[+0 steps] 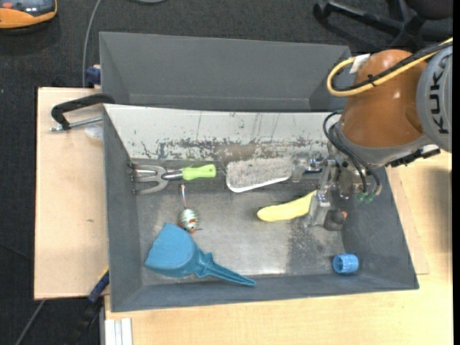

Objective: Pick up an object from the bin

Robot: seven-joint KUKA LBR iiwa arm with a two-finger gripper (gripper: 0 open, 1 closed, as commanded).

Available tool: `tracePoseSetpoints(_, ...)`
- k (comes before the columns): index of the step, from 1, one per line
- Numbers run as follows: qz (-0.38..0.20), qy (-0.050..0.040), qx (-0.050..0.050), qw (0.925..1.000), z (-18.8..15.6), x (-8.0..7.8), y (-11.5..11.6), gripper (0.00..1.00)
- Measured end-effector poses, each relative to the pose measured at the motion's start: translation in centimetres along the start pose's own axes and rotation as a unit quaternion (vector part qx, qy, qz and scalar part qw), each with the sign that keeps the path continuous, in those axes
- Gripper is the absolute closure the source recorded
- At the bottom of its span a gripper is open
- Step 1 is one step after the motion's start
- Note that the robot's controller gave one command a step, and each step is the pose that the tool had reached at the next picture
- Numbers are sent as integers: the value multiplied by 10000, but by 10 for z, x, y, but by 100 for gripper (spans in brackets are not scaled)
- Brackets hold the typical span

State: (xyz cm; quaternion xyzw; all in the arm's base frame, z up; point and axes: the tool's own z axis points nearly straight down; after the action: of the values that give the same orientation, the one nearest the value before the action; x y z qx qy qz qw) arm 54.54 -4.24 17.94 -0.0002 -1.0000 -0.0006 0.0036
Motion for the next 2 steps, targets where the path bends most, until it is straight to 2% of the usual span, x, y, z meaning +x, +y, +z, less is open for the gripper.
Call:
tracePoseSetpoints(1, 78, 34, -6, 10000, 100, -3, -18, 0)
tracePoseSetpoints(2, -503, 40, -13, 9987, 109, -1, -14, 0)
